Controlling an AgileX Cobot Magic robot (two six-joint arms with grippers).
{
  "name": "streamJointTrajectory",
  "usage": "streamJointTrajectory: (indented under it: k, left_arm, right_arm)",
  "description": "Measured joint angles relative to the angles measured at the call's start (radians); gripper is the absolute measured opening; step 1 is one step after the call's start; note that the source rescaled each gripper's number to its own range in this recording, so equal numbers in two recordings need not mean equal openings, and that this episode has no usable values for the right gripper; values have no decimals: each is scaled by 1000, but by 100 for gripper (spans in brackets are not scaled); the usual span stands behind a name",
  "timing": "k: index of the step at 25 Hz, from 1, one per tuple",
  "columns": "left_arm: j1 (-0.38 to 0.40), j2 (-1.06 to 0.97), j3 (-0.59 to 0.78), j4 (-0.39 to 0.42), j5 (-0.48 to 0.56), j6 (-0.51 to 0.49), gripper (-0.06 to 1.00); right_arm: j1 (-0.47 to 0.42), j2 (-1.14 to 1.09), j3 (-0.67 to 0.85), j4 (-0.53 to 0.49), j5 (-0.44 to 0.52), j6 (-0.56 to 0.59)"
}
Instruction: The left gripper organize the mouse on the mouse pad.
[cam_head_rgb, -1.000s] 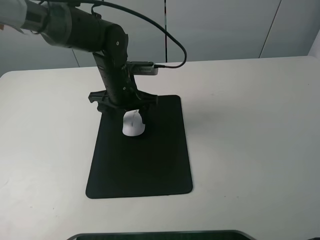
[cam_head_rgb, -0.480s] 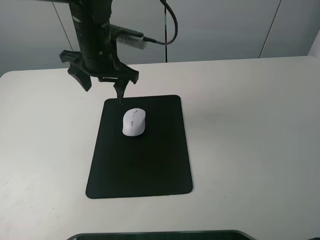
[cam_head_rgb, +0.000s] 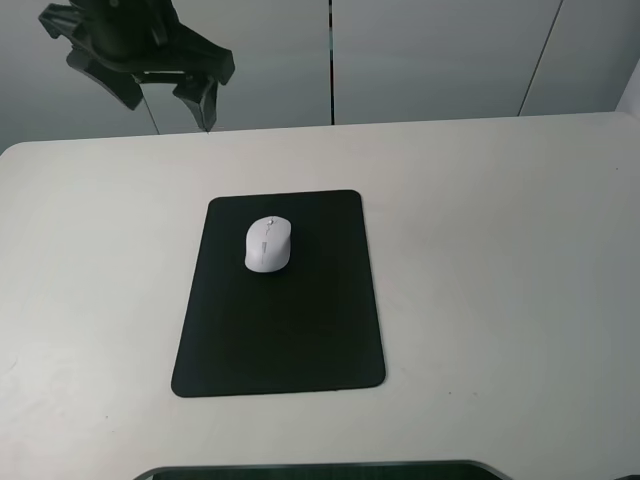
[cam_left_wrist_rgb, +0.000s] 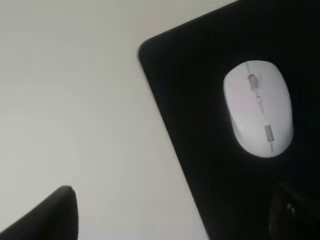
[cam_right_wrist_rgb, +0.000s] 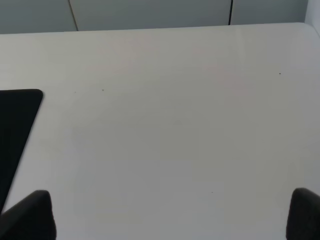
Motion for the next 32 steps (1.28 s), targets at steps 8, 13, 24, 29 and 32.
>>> streamJointTrajectory:
  k: [8, 13, 24, 29, 32]
  left_arm:
    - [48, -277, 249, 4, 6, 0, 98]
    - [98, -484, 410, -4, 8, -6, 98]
    - [377, -1008, 664, -56, 12, 129, 100]
    - [522, -1229, 716, -101, 14, 207, 100]
    - [586, -1323, 722, -148, 14, 224, 100]
  right_arm:
    - [0, 0, 0, 0, 0, 0]
    - [0, 0, 0, 0, 0, 0]
    - [0, 0, 0, 0, 0, 0]
    - [0, 0, 0, 0, 0, 0]
    - [0, 0, 0, 0, 0, 0]
